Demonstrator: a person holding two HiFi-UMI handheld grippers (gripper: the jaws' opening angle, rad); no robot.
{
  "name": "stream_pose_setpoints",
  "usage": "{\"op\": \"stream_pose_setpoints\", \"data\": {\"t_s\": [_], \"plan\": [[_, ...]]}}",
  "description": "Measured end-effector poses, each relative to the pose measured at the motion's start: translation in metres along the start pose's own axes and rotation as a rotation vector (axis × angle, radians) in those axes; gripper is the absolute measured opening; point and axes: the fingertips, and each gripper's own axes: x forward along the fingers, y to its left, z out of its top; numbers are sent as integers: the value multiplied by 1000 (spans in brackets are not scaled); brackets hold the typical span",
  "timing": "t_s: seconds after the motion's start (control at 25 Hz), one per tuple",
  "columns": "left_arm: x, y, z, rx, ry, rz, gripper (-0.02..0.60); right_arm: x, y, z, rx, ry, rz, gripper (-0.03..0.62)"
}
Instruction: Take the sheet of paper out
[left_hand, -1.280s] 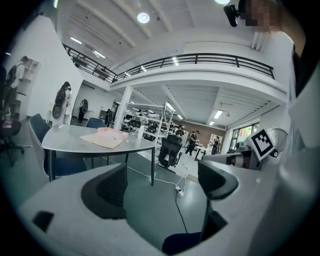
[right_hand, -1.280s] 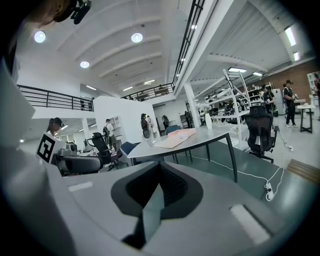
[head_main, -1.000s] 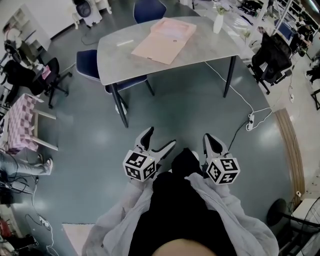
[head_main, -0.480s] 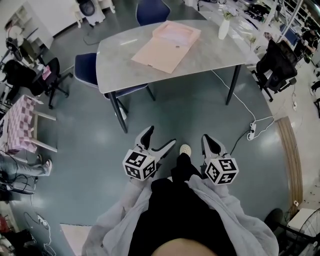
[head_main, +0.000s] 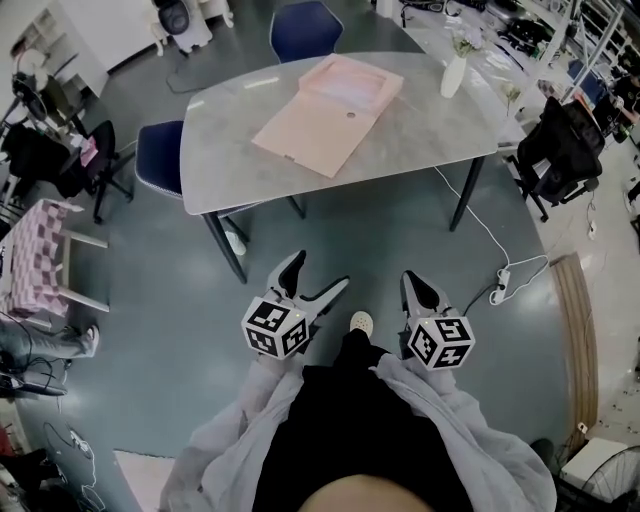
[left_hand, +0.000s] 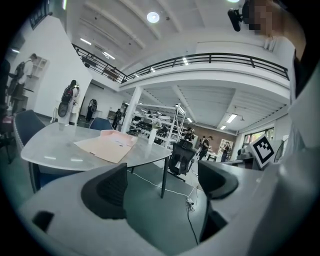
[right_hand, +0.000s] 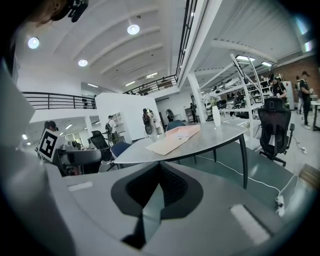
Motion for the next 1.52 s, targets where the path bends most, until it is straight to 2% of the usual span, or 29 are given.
{"op": "stream_pose_setpoints", "data": {"t_s": [0.28,0.72,1.16,1.52], "plan": [[44,21,20,-10,-10,32,436,39,-36,28,0,4,29,9],[84,38,26,-6,-21,90,436,77,-70,38,-1,22,81,9],[93,46,13,-49,5,117,436,84,-79,38,21,33,78,9],[130,57,31,-45,0,99,436,109,-105,58,29,26,61,9]]}}
